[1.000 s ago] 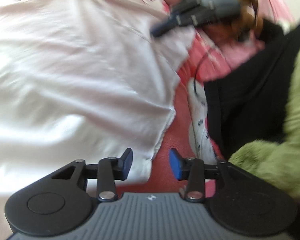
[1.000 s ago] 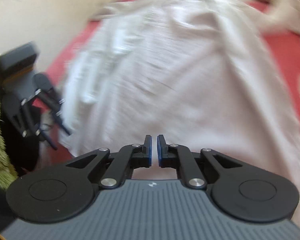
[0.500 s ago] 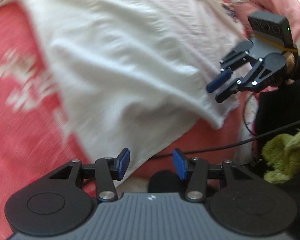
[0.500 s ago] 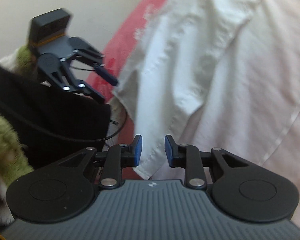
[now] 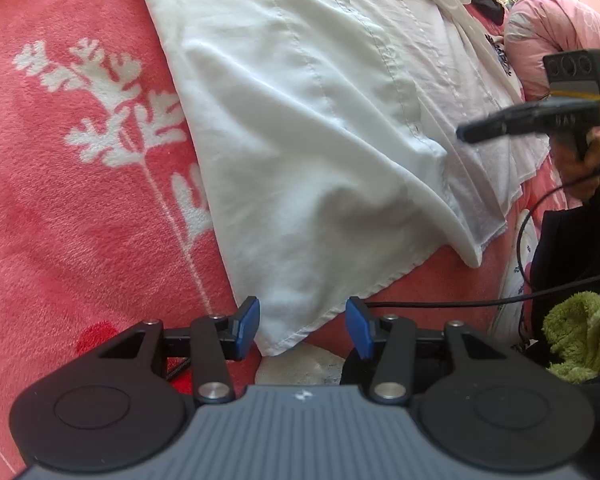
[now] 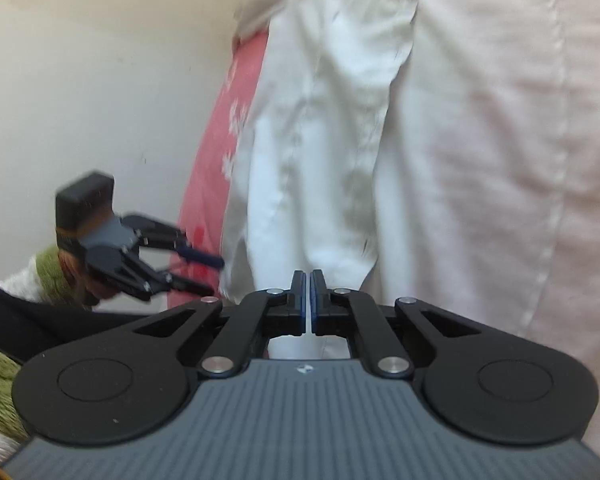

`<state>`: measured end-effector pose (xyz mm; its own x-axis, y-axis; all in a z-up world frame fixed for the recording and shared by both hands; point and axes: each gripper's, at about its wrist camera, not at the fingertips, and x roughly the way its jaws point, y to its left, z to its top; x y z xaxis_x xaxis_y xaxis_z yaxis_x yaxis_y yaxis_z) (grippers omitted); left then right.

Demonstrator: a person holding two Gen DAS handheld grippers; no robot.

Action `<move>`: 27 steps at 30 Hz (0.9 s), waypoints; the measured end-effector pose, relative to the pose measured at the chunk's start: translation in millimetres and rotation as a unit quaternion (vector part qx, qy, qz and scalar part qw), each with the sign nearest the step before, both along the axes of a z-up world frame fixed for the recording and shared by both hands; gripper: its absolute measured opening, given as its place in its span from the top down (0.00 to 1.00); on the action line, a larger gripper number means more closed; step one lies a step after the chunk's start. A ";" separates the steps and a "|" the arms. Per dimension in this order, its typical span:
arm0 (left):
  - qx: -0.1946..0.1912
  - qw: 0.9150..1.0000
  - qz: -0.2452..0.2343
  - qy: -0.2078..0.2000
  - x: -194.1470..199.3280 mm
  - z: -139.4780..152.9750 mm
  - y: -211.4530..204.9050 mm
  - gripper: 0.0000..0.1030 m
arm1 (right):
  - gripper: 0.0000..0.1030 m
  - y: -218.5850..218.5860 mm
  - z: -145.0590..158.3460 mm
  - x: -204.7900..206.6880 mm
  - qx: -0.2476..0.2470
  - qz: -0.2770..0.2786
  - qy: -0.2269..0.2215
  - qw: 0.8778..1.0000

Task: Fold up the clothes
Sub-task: 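Grasp the shirt hem edge with the right gripper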

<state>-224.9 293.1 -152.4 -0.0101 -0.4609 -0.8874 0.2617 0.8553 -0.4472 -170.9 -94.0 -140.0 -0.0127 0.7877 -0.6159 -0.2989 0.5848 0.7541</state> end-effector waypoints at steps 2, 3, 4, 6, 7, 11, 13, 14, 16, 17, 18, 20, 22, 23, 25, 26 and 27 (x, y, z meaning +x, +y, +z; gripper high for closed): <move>-0.004 1.000 0.001 0.005 1.6 -2.5 0.4 0.53 | 1.00 -8.0 3.1 7.0 -0.012 -0.020 -0.011 1.000; -0.005 1.000 0.001 0.007 2.3 -3.2 0.8 0.53 | 1.00 -11.3 3.0 10.5 -0.019 -0.030 -0.015 0.999; -0.003 1.000 0.003 0.008 2.6 -3.3 1.3 0.53 | 1.00 -15.1 0.7 12.8 -0.020 -0.038 -0.008 0.999; 0.001 1.000 0.005 0.009 2.7 -3.3 2.2 0.53 | 0.99 -17.8 -3.3 12.7 -0.019 -0.039 0.012 0.999; 0.001 1.000 0.007 0.008 2.4 -2.8 2.6 0.53 | 0.96 -17.1 -5.0 10.8 -0.017 -0.032 0.024 0.999; 0.009 1.000 0.010 0.003 1.8 -1.4 3.4 0.52 | 0.93 -3.1 -12.3 -1.7 -0.032 -0.008 0.053 0.998; 0.014 1.000 0.008 0.002 2.2 -1.7 3.2 0.53 | 0.87 0.4 -15.1 -5.1 -0.051 -0.005 0.052 0.997; 0.016 1.000 0.007 0.001 2.4 -2.0 3.3 0.52 | 0.81 1.6 -16.5 -5.9 -0.058 -0.006 0.052 0.997; 0.016 1.000 0.006 0.000 2.9 -3.1 3.2 0.52 | 0.76 3.0 -18.6 -7.5 -0.051 -0.007 0.061 0.997; 0.015 1.000 0.006 0.000 3.3 -3.7 3.1 0.53 | 0.73 4.4 -20.1 -8.8 -0.047 -0.005 0.065 0.997; 0.014 1.000 0.005 0.000 3.6 -4.3 2.8 0.52 | 0.73 6.1 -21.5 -10.1 -0.044 -0.003 0.069 0.997; 0.013 1.000 0.001 -0.002 4.0 -5.0 2.0 0.52 | 0.73 11.6 -22.6 -14.5 -0.033 0.012 0.074 0.997; 0.013 1.000 -0.002 -0.002 4.8 -5.5 1.7 0.52 | 0.79 15.6 -20.7 -18.9 -0.034 0.020 0.064 0.997; 0.012 1.000 -0.002 -0.002 5.3 -5.7 1.9 0.53 | 0.94 16.0 -20.1 -19.3 -0.032 0.018 0.063 0.997; 0.010 1.000 -0.001 -0.001 6.0 -5.4 2.6 0.53 | 0.99 10.9 -15.5 -17.1 -0.019 0.004 0.058 0.998; 0.009 1.000 0.000 0.000 6.2 -5.2 2.9 0.53 | 1.00 5.9 -12.0 -14.6 -0.009 -0.007 0.054 0.998; 0.009 1.000 0.001 0.000 6.3 -5.1 3.3 0.53 | 1.00 0.8 -8.3 -12.0 0.001 -0.019 0.050 0.999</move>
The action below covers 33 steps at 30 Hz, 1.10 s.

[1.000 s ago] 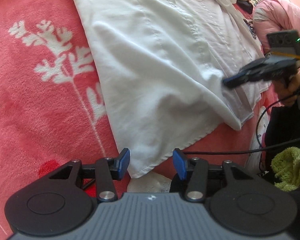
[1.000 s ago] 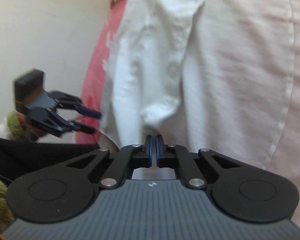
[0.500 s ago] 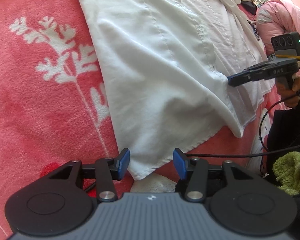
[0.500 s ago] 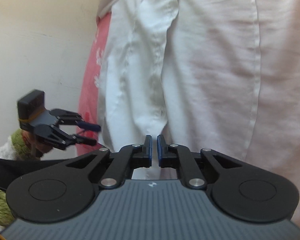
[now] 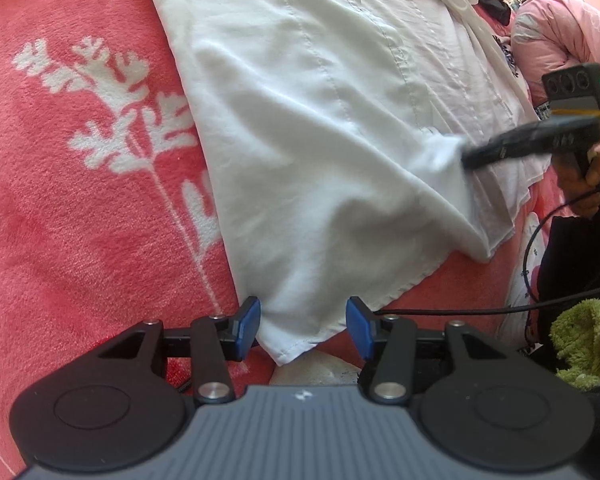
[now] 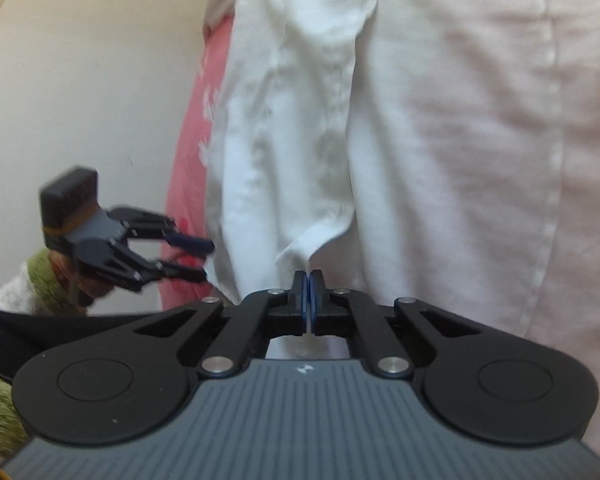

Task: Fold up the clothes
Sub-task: 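Grasp the shirt hem edge with the right gripper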

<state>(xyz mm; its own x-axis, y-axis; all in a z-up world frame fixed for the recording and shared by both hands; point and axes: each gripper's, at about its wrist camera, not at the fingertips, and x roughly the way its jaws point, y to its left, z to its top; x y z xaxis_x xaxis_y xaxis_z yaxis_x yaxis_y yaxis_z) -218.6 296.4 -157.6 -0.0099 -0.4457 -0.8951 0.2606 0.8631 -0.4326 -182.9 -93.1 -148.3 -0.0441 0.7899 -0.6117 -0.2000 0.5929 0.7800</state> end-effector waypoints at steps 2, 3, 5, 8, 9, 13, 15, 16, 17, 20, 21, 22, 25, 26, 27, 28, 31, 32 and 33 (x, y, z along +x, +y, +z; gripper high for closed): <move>-0.004 1.000 0.002 0.002 0.6 -0.2 0.3 0.52 | 1.00 -10.9 8.3 7.2 0.010 -0.027 -0.016 0.999; -0.007 1.000 0.004 0.003 1.0 -0.5 0.3 0.52 | 1.00 -15.3 9.1 11.3 0.008 -0.037 -0.019 0.999; -0.013 1.000 0.006 0.005 1.8 -0.8 0.2 0.52 | 1.00 -24.0 10.5 19.3 0.004 -0.056 -0.025 0.998; -0.016 1.000 0.012 0.006 2.7 -1.3 -2.0 0.53 | 1.00 -30.5 4.1 27.2 -0.005 -0.071 -0.023 0.997; -0.016 1.000 0.014 0.007 2.9 -1.5 -2.5 0.54 | 1.00 -31.3 1.6 28.8 -0.006 -0.073 -0.020 0.997; -0.026 0.999 0.030 0.017 4.1 -1.9 0.4 0.54 | 1.00 -36.2 -3.5 32.0 -0.018 -0.086 -0.019 0.996; -0.029 0.999 0.042 0.017 5.7 -1.1 3.5 0.53 | 1.00 -42.1 -2.0 34.1 -0.018 -0.100 -0.023 0.995; -0.029 0.998 0.048 0.016 5.8 -0.9 3.7 0.53 | 1.00 -46.2 -1.3 36.1 -0.019 -0.108 -0.024 0.994; -0.032 0.998 0.053 0.017 6.3 -1.6 4.7 0.54 | 1.00 -50.0 -1.1 37.6 -0.020 -0.116 -0.025 0.993; -0.041 0.997 0.065 0.021 7.2 -3.8 3.9 0.60 | 1.00 -58.2 -4.0 40.7 -0.025 -0.132 -0.019 0.991; -0.044 0.996 0.068 0.023 7.3 -4.5 3.0 0.60 | 1.00 -59.2 -5.2 40.7 -0.027 -0.134 -0.017 0.991; -0.049 0.996 0.067 0.027 7.0 -4.6 1.4 0.60 | 1.00 -59.0 -5.9 40.1 -0.028 -0.133 -0.017 0.991; -0.059 0.996 0.059 0.033 6.3 -4.8 -3.6 0.53 | 1.00 -58.6 -8.0 38.1 -0.033 -0.132 -0.015 0.991; -0.060 0.996 0.057 0.033 6.3 -4.7 -5.4 0.51 | 1.00 -58.5 -8.7 37.6 -0.035 -0.132 -0.015 0.991; -0.059 0.996 0.054 0.032 6.3 -5.0 -7.5 0.50 | 1.00 -58.4 -9.5 37.7 -0.035 -0.131 -0.013 0.991; -0.054 0.997 0.052 0.032 6.8 -6.3 -10.3 0.51 | 1.00 -58.3 -10.3 37.8 -0.035 -0.130 -0.011 0.991; -0.037 0.997 0.053 0.035 8.0 -12.1 -18.3 0.63 | 1.00 -56.9 -10.6 38.3 -0.037 -0.128 -0.012 0.991; -0.031 0.997 0.056 0.035 8.0 -13.5 -21.0 0.71 | 1.00 -56.3 -10.3 38.5 -0.037 -0.127 -0.013 0.991; -0.025 0.997 0.058 0.034 7.4 -14.1 -21.7 0.86 | 1.00 -55.8 -9.3 38.5 -0.039 -0.125 -0.016 0.991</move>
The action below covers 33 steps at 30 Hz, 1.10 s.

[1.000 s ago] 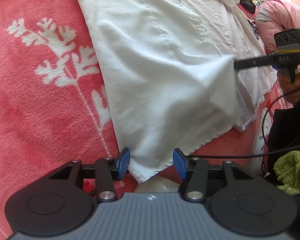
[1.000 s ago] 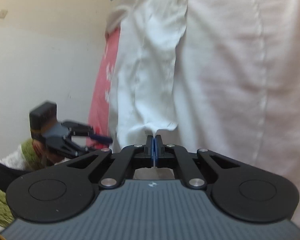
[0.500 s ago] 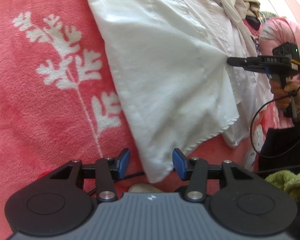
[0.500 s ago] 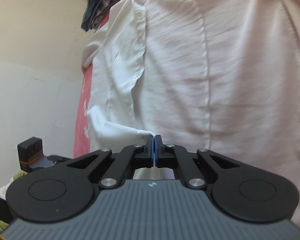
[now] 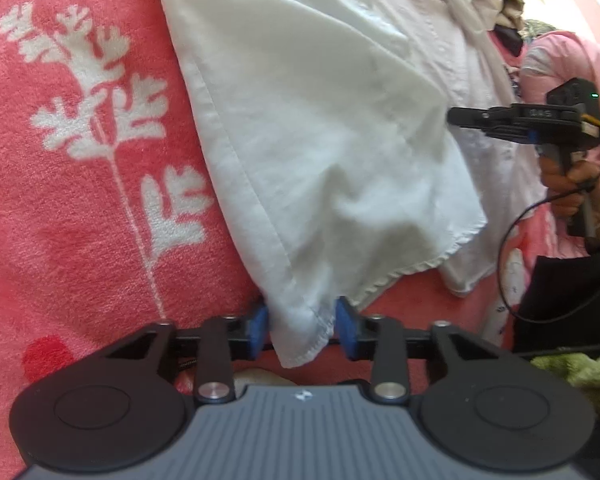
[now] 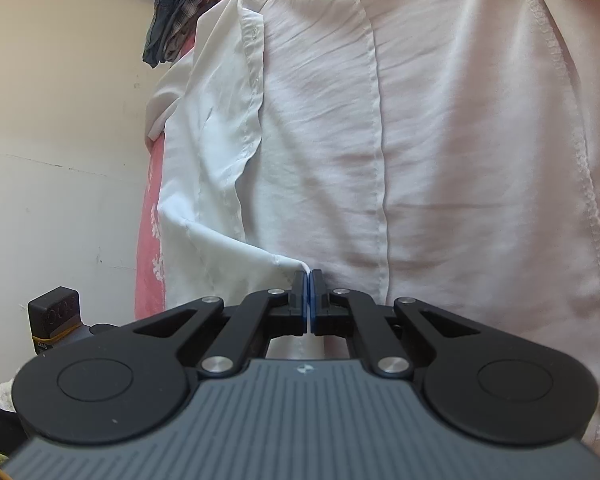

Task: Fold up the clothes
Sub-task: 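Grasp the shirt hem corner with the left gripper while the right gripper holds the hem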

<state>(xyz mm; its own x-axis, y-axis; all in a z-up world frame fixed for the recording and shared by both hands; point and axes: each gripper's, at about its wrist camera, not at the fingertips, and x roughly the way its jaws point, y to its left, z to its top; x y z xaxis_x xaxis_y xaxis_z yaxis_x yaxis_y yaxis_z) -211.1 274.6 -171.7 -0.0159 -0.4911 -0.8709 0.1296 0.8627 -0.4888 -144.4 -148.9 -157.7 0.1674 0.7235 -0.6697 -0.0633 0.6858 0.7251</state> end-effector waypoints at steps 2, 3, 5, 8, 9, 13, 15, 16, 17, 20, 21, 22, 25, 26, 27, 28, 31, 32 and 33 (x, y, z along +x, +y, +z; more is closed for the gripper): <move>0.016 1.000 0.001 -0.007 -1.3 1.8 -4.3 0.98 | 1.00 1.2 2.0 0.2 -0.005 0.004 -0.006 1.000; 0.024 1.000 -0.001 -0.015 -2.5 4.1 -7.4 0.98 | 1.00 1.6 2.8 0.1 -0.007 0.005 -0.009 1.000; 0.034 0.999 -0.017 -0.039 -7.8 15.4 -14.0 0.99 | 1.00 2.2 4.1 0.0 -0.011 0.008 -0.013 1.000; 0.047 0.996 -0.037 -0.061 -14.6 39.7 -13.9 0.99 | 1.00 4.2 6.3 -0.1 -0.014 0.016 -0.015 1.000; 0.051 0.996 -0.041 -0.063 -16.2 46.2 -10.1 0.99 | 0.99 6.0 7.8 -0.4 -0.013 0.020 -0.016 1.000; 0.080 0.996 -0.035 -0.035 -16.6 60.8 10.2 0.99 | 0.99 17.8 11.4 -2.8 0.002 0.039 -0.012 0.999; 0.090 0.995 -0.032 -0.020 -15.7 63.7 17.3 0.99 | 0.99 29.5 14.1 -5.7 -0.002 0.058 -0.020 0.998; 0.094 0.995 -0.033 -0.012 -14.6 62.5 20.0 0.99 | 0.99 35.2 15.2 -7.2 -0.009 0.069 -0.029 0.997; 0.099 0.994 -0.036 -0.006 -13.2 59.1 20.9 0.99 | 0.99 40.8 16.2 -8.7 -0.016 0.080 -0.038 0.996; 0.104 0.993 -0.044 0.024 -8.4 41.3 19.7 0.99 | 0.99 53.0 11.3 -9.7 -0.047 0.099 -0.055 0.992; 0.105 0.993 -0.046 0.029 -8.0 36.1 18.0 0.99 | 0.99 54.1 8.4 -9.2 -0.055 0.102 -0.056 0.992; 0.106 0.992 -0.054 0.030 -8.5 32.8 14.6 0.99 | 1.00 55.2 7.2 -9.3 -0.059 0.105 -0.058 0.991; 0.111 0.990 -0.079 0.034 -10.0 23.4 4.3 0.98 | 1.00 55.2 9.4 -8.4 -0.074 0.116 -0.072 0.988; 0.114 0.989 -0.085 0.033 -10.6 22.4 1.5 0.98 | 1.00 55.3 10.2 -8.1 -0.079 0.120 -0.076 0.987; 0.115 0.989 -0.089 0.033 -10.7 21.9 -0.2 0.98 | 1.00 56.2 10.9 -7.6 -0.082 0.125 -0.074 0.986; 0.117 0.989 -0.091 0.031 -10.3 22.0 -1.4 0.98 | 1.00 56.3 11.8 -8.5 -0.082 0.133 -0.072 0.985; 0.121 0.987 -0.098 0.027 -9.1 22.2 -5.2 0.98 | 1.00 57.0 13.7 -12.4 -0.092 0.164 -0.065 0.980; 0.124 0.987 -0.102 0.026 -8.9 22.1 -6.6 0.97 | 1.00 57.3 13.5 -13.7 -0.097 0.174 -0.060 0.978; 0.129 0.985 -0.110 0.025 -9.5 21.7 -8.5 0.95 | 1.00 57.6 14.3 -13.3 -0.103 0.185 -0.055 0.976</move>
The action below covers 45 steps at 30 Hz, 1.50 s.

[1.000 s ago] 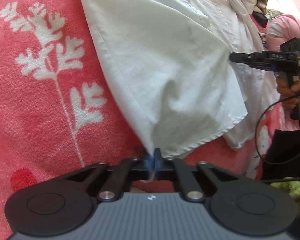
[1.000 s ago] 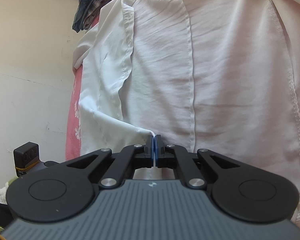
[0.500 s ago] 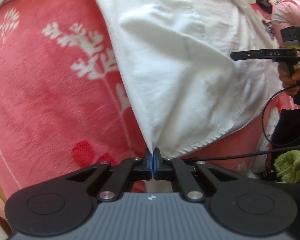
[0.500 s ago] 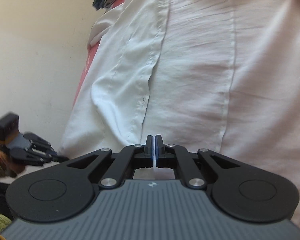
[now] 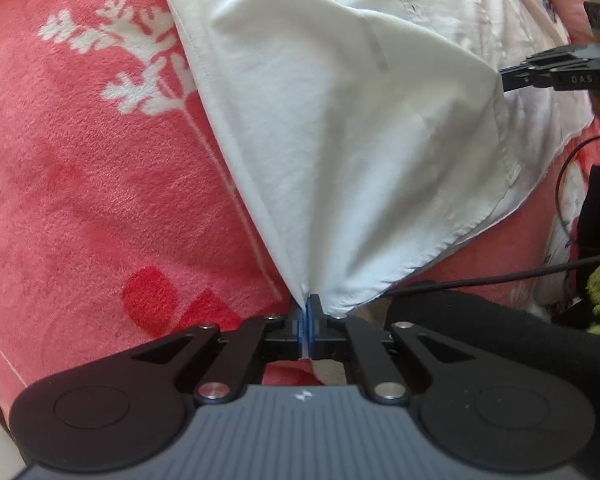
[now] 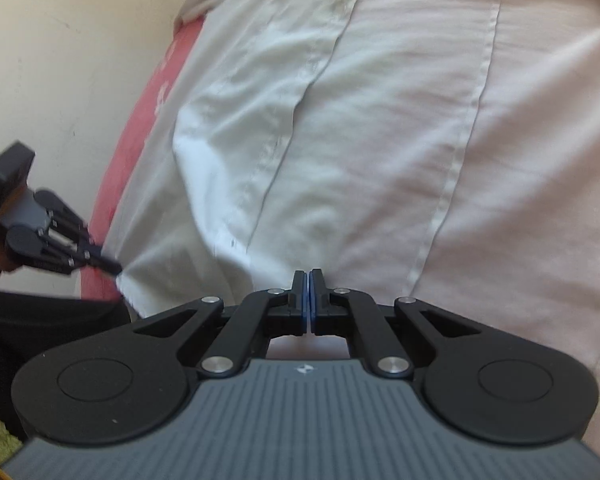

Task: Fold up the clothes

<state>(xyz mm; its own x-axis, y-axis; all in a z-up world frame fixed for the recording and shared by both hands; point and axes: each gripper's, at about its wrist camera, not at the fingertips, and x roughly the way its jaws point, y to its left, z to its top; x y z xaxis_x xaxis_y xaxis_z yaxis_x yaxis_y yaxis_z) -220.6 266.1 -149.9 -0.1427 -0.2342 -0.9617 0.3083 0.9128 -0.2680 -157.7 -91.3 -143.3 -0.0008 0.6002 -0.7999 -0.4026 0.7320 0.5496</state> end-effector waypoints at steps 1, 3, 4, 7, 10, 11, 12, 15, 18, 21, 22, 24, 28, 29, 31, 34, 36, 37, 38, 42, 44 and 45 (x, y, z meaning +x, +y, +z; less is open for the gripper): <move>0.001 1.000 -0.004 0.001 -0.6 0.0 -1.0 0.92 | 1.00 0.3 0.8 0.4 -0.008 0.010 0.005 1.000; 0.004 1.000 -0.013 0.001 -1.8 0.1 -2.9 0.77 | 0.97 0.2 6.2 5.2 -0.018 0.026 0.014 0.999; 0.001 1.000 -0.017 0.000 -2.7 1.6 -2.7 0.73 | 0.97 -0.5 12.2 10.9 -0.014 0.032 0.018 0.999; 0.000 0.999 -0.035 -0.009 -5.5 8.5 -0.2 0.61 | 0.96 -2.3 37.2 37.3 0.008 0.036 0.028 0.999; 0.005 0.999 -0.032 -0.020 -4.6 17.2 8.5 0.61 | 0.96 3.0 59.7 65.4 0.006 0.041 0.026 0.999; 0.006 0.999 -0.026 -0.030 -3.1 21.9 12.6 0.61 | 0.96 6.0 63.6 74.5 -0.004 0.043 0.026 0.999; 0.010 0.999 -0.018 -0.044 -0.2 26.8 16.0 0.61 | 0.96 9.2 67.4 83.4 -0.013 0.045 0.026 0.999; 0.016 0.996 0.003 -0.093 14.2 43.2 18.9 0.61 | 0.95 22.8 70.2 106.1 -0.037 0.039 0.025 0.998; -0.015 0.988 0.005 -0.155 37.0 58.2 2.4 0.59 | 0.94 36.8 67.0 132.2 -0.051 0.020 0.016 0.998; -0.072 0.975 -0.002 -0.211 56.8 62.5 -37.2 0.56 | 0.90 54.1 60.3 160.3 -0.057 -0.002 -0.005 0.998; -0.092 0.970 -0.008 -0.223 62.3 62.0 -50.4 0.56 | 0.88 60.3 58.5 170.6 -0.057 -0.013 -0.018 0.998; -0.129 0.961 -0.021 -0.244 72.3 60.4 -76.5 0.55 | 0.83 69.6 53.1 190.3 -0.045 -0.035 -0.032 0.998; -0.156 0.954 -0.059 -0.251 73.5 46.8 -121.4 0.54 | 0.72 68.6 34.4 224.0 -0.013 -0.108 -0.031 0.994; -0.161 0.952 -0.065 -0.251 70.9 42.2 -129.2 0.54 | 0.70 67.9 28.6 231.4 -0.005 -0.122 -0.025 0.992; -0.165 0.950 -0.069 -0.255 61.2 38.3 -138.3 0.54 | 0.69 70.5 17.1 238.6 0.000 -0.123 -0.014 0.992; -0.161 0.951 -0.060 -0.258 46.7 35.4 -136.0 0.54 | 0.68 74.3 0.3 249.1 0.008 -0.125 0.003 0.992; -0.162 0.953 -0.046 -0.252 41.6 32.8 -127.9 0.54 | 0.68 77.0 -0.9 246.4 0.006 -0.111 -0.009 0.994; -0.162 0.954 -0.039 -0.247 39.9 31.1 -122.0 0.54 | 0.71 78.7 -0.1 244.5 0.005 -0.101 -0.020 0.995; -0.162 0.956 -0.032 -0.242 37.9 29.6 -115.6 0.54 | 0.84 80.0 1.7 242.9 0.003 -0.090 -0.030 0.996; -0.156 0.966 -0.017 -0.204 30.1 18.3 -96.4 0.54 | 0.99 82.1 13.0 236.6 -0.005 -0.056 -0.075 0.996; -0.151 0.971 -0.020 -0.186 27.7 7.7 -96.1 0.54 | 1.00 81.7 21.4 234.1 -0.015 -0.045 -0.104 0.993; -0.148 0.973 -0.022 -0.178 26.6 2.4 -96.3 0.54 | 1.00 82.4 25.2 233.4 -0.025 -0.040 -0.119 0.992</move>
<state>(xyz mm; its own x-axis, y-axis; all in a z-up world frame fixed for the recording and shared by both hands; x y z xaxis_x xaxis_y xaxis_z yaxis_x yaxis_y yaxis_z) -194.0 169.8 -147.5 0.1706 -0.5099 -0.8432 0.4666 0.7955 -0.3866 75.8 -8.9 -118.2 0.2371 0.5498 -0.8010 -0.4565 0.7908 0.4077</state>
